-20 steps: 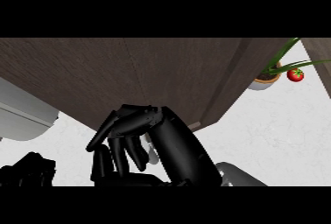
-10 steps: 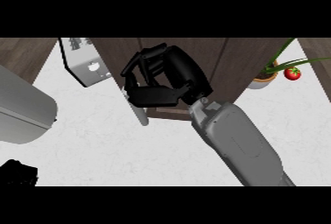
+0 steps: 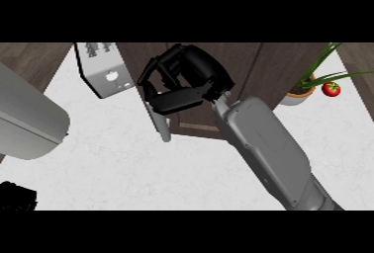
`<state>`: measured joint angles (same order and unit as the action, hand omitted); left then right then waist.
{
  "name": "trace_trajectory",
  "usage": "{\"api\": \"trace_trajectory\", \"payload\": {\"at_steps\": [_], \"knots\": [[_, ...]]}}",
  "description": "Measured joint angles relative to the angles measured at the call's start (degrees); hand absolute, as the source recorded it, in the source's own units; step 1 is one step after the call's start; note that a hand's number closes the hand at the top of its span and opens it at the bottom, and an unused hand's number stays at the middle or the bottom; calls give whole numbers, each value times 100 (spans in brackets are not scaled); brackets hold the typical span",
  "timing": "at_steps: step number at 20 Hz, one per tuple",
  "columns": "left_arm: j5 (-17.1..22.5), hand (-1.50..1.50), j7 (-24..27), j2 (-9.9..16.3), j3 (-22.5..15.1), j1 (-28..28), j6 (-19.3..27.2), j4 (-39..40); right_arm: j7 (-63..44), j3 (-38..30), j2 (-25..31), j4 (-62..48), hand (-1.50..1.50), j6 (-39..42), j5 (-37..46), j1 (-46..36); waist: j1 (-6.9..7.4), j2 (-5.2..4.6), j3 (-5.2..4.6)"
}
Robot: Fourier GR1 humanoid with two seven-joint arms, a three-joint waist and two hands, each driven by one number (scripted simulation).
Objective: Pick up the bottled water, place it into the cabinet and close the cabinet
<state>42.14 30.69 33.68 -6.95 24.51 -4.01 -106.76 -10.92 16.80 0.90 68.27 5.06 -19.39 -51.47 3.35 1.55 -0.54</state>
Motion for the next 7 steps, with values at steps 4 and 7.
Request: {"api": "trace_trajectory", "payload": {"at_steps": [4, 7], "knots": [[-55, 150, 10, -33, -17, -63, -5, 14, 270, -36, 70, -237, 150, 356, -48, -101, 30, 7, -26], [-36, 150, -57, -19, 3, -129, 11, -15, 409, -52, 107, -385, 150, 557, -56, -183, 41, 4, -44]]}}
